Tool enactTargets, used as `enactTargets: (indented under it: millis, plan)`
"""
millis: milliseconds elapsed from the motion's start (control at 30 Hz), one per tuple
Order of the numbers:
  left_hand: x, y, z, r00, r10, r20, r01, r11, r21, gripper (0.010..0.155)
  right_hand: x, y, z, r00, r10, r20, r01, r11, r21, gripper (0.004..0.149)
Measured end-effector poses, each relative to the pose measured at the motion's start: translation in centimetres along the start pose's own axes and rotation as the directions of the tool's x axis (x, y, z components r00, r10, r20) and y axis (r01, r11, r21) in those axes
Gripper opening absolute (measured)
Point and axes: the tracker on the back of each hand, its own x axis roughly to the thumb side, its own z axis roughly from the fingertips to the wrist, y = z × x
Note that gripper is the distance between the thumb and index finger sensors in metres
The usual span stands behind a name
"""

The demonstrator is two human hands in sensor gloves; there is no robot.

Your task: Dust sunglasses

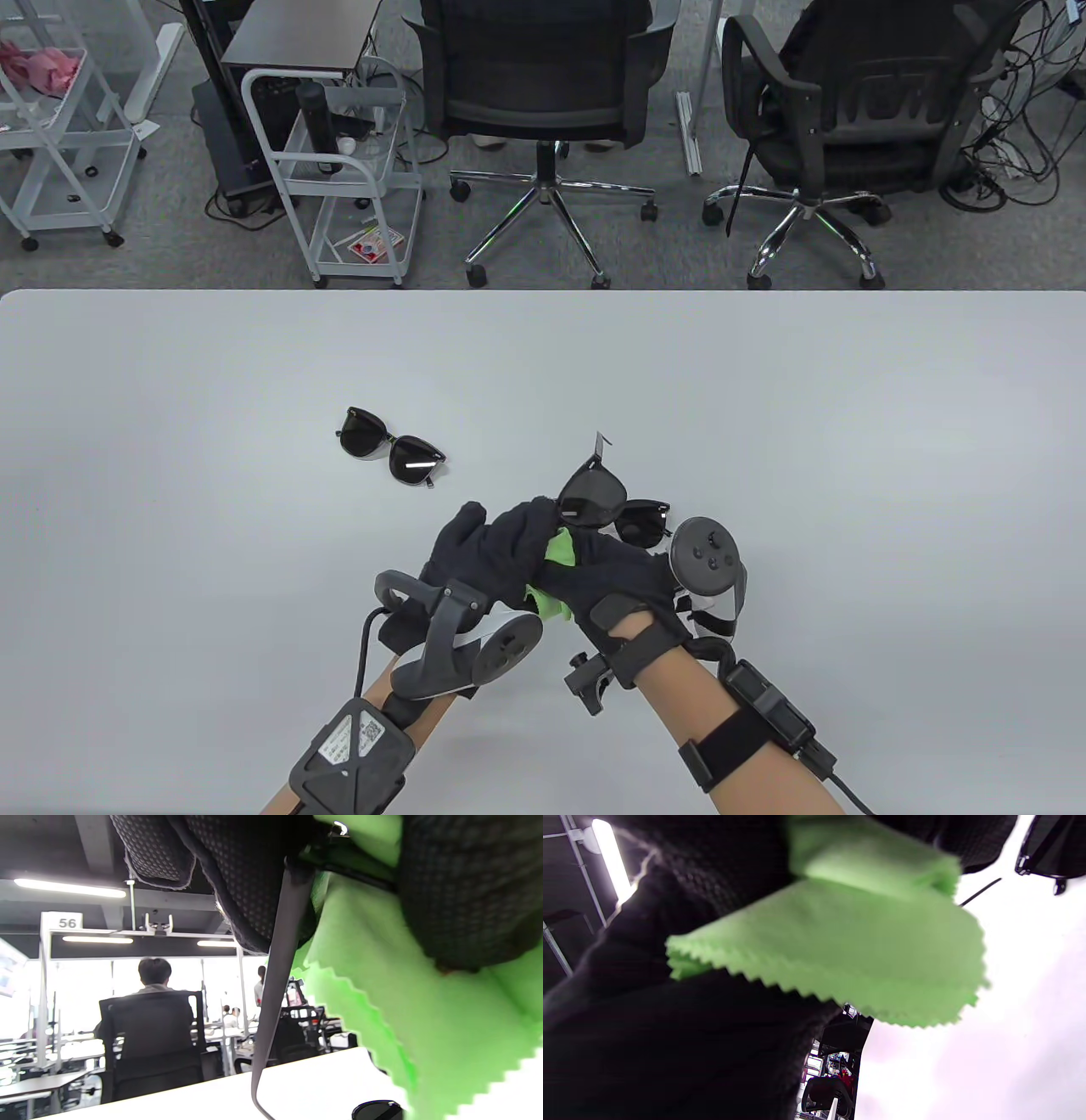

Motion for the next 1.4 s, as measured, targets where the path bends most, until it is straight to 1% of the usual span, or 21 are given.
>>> enactTargets:
  millis: [67,200,267,333,400,500,600,667,767,833,867,933,967,1033,1100,1133,1200,1233,1300,1333,1400]
  plan:
    - [-0.5,-0.1,-0.1,1.0,0.001,-0.021,-0.001,1.0,0.007,0.102,0.3,0.3,-0.1,0.999,0.028,0.034,-0.029,0.999,0.037,0.044]
    - [-2.1,-0.7,-0.1,0.992,0.09,-0.093,-0.094,0.995,-0.036,0.099,0.2,1.0,-0.3,0.999,-0.016,0.043,0.01,0.989,0.15,0.051]
    - [-2.6,-0.9,-0.1,0.988,0.109,-0.113,-0.115,0.992,-0.048,0.098,0.3,1.0,-0.4,0.999,-0.029,0.033,0.023,0.985,0.173,0.054]
    - [-3.0,-0.9,-0.1,0.987,0.097,-0.124,-0.103,0.994,-0.045,0.096,0.7,0.5,-0.3,0.999,0.016,0.047,-0.021,0.995,0.098,0.053]
    - [-3.6,-0.9,-0.1,0.989,0.06,-0.137,-0.066,0.997,-0.039,0.095,1.6,-0.4,-0.2,0.989,0.088,0.116,-0.095,0.994,0.057,0.051]
    - [-5.2,-1.5,0.0,0.98,0.034,-0.196,-0.052,0.995,-0.089,0.094,3.4,-2.5,0.1,0.955,0.183,0.233,-0.177,0.983,-0.046,0.048]
    - [-6.6,-2.1,0.1,0.97,0.077,-0.231,-0.11,0.985,-0.135,0.092,4.5,-4.3,0.3,0.942,0.158,0.296,-0.125,0.984,-0.126,0.048]
    - [-7.3,-2.3,0.1,0.97,0.065,-0.235,-0.104,0.982,-0.155,0.092,4.9,-5.3,0.5,0.944,0.106,0.312,-0.052,0.983,-0.175,0.048]
    - [-7.9,-2.5,0.0,0.975,0.03,-0.221,-0.067,0.984,-0.162,0.092,5.7,-6.7,0.7,0.929,0.101,0.357,-0.027,0.978,-0.207,0.049]
    - [-8.1,-2.7,0.0,0.985,0.047,-0.168,-0.079,0.98,-0.184,0.092,6.2,-7.3,0.7,0.911,0.151,0.384,-0.07,0.974,-0.216,0.05]
    - [-8.1,-2.8,0.1,0.988,0.055,-0.145,-0.083,0.976,-0.201,0.092,6.4,-7.4,0.7,0.898,0.189,0.397,-0.118,0.973,-0.197,0.05]
    - [-8.0,-2.9,0.1,0.991,0.038,-0.125,-0.062,0.979,-0.193,0.091,6.6,-7.2,0.3,0.865,0.278,0.418,-0.253,0.96,-0.116,0.051]
    - [-8.0,-2.9,0.1,0.994,0.037,-0.107,-0.057,0.979,-0.195,0.091,6.6,-7.0,0.2,0.835,0.354,0.422,-0.343,0.933,-0.106,0.052]
    - [-7.8,-3.0,0.1,0.995,0.047,-0.084,-0.064,0.973,-0.221,0.091,6.5,-6.9,0.3,0.82,0.402,0.407,-0.374,0.915,-0.148,0.052]
    - [-7.7,-3.2,0.1,0.998,0.041,-0.053,-0.052,0.97,-0.239,0.091,6.6,-7.2,0.4,0.856,0.35,0.381,-0.284,0.933,-0.22,0.051]
    - [-7.6,-3.2,0.1,0.999,0.029,-0.046,-0.039,0.971,-0.238,0.091,6.8,-7.3,0.4,0.867,0.297,0.4,-0.242,0.953,-0.183,0.051]
    - [-7.5,-3.2,0.1,0.999,0.03,-0.038,-0.038,0.972,-0.232,0.091,7.1,-7.3,0.4,0.857,0.288,0.429,-0.27,0.957,-0.103,0.052]
    - [-7.5,-3.2,0.1,0.999,0.036,-0.036,-0.044,0.972,-0.23,0.091,7.2,-7.2,0.2,0.844,0.308,0.439,-0.313,0.948,-0.063,0.053]
    - [-7.4,-3.0,0.1,0.999,0.042,-0.031,-0.048,0.974,-0.221,0.091,7.1,-6.5,-0.3,0.834,0.326,0.445,-0.411,0.905,0.107,0.054]
    - [-7.4,-3.0,0.1,0.999,0.039,-0.028,-0.044,0.975,-0.219,0.091,7.0,-6.0,-0.4,0.838,0.325,0.438,-0.429,0.889,0.16,0.055]
    - [-7.1,-2.7,0.2,0.999,0.035,-0.007,-0.036,0.979,-0.202,0.091,6.6,-5.2,-0.5,0.828,0.359,0.431,-0.465,0.869,0.168,0.056]
